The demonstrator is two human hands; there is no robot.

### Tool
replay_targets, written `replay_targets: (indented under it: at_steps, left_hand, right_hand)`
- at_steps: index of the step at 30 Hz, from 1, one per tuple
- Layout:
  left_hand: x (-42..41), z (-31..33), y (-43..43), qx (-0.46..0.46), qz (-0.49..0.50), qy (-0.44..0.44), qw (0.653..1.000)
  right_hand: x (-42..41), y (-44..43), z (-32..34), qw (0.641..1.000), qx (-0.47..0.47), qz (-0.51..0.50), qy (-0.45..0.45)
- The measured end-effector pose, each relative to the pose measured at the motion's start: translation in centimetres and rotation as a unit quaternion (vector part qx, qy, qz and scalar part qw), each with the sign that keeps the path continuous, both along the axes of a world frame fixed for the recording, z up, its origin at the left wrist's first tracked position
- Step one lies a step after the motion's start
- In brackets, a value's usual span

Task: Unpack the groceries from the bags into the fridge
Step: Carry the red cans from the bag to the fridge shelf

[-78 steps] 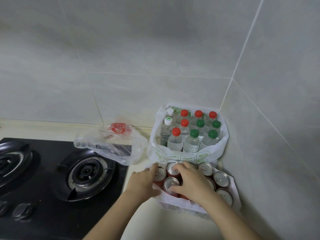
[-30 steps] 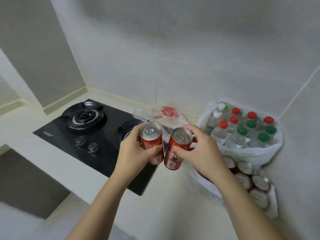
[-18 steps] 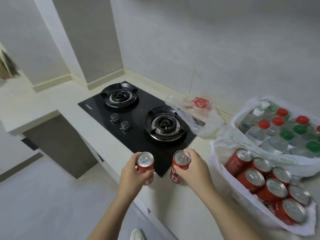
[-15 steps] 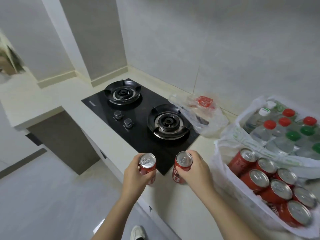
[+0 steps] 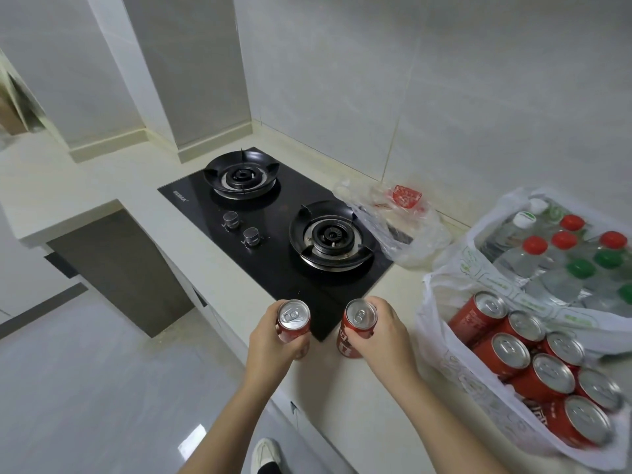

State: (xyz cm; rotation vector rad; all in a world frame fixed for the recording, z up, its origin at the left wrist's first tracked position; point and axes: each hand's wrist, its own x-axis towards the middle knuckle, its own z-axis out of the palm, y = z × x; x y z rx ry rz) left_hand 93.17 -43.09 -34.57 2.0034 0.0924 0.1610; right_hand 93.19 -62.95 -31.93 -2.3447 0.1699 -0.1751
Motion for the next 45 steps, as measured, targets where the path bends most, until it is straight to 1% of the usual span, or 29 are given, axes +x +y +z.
replay_targets:
  at_steps: [6,10,14,18,21,24,28,30,37,40,42,45]
  left_hand:
    - [0.2,-0.5,0.1,-0.003,-0.008,-0.007,1.000]
    - [0.1,-1.7,0.3,-0.035,-0.008,0.007,0.999]
    - [-0.4,-4.0,0.4,-0.052,-0.002,0.016,0.999]
    - [-0.6,-6.2,0.3,-0.066,-0.003,0.022,0.998]
    - [-0.5,-7.2,0.1,-0.059,0.005,0.037,0.998]
    - [-0.3,-7.8,-0.1,-0.042,0.021,0.048,0.998]
    - [-0.4,-8.4,-0.2,-0.014,0.034,0.056,0.998]
    - [-0.4,-8.7,-0.1,-0.009,0.034,0.064,0.997]
    - [-0.2,-8.8,-0.2,0.021,0.044,0.080,0.996]
    - [0.0,-8.4,-0.2,0.010,0.049,0.084,0.995]
    - [-0.2,-8.0,-0.3,-0.007,0.050,0.076,0.996]
    - [-0.5,-6.1,-0.5,-0.043,0.057,0.039,0.997]
  right_hand:
    - [0.2,-0.4,-0.4,0.999,0.043,0.020,-0.001]
    - [-0.1,-0.9,-1.7,0.987,0.151,0.032,0.041]
    - [-0.7,-1.0,-3.8,0.975,0.206,0.010,0.081]
    - [-0.6,-0.2,-5.7,0.968,0.244,-0.021,0.059]
    - [-0.2,0.2,-6.6,0.968,0.242,-0.017,0.063]
    - [0.3,0.4,-7.8,0.965,0.254,-0.038,0.054]
    - [0.6,0.8,-8.7,0.969,0.234,-0.060,0.046]
    - [0.8,1.2,-9.0,0.976,0.203,-0.071,0.025]
    - [0.7,1.0,-8.5,0.982,0.176,-0.061,0.043]
    - [0.8,1.0,-8.1,0.973,0.205,-0.059,0.086]
    - [0.9,1.0,-7.9,0.971,0.215,-0.067,0.082]
    - [0.9,1.5,-6.5,0.973,0.214,-0.051,0.075]
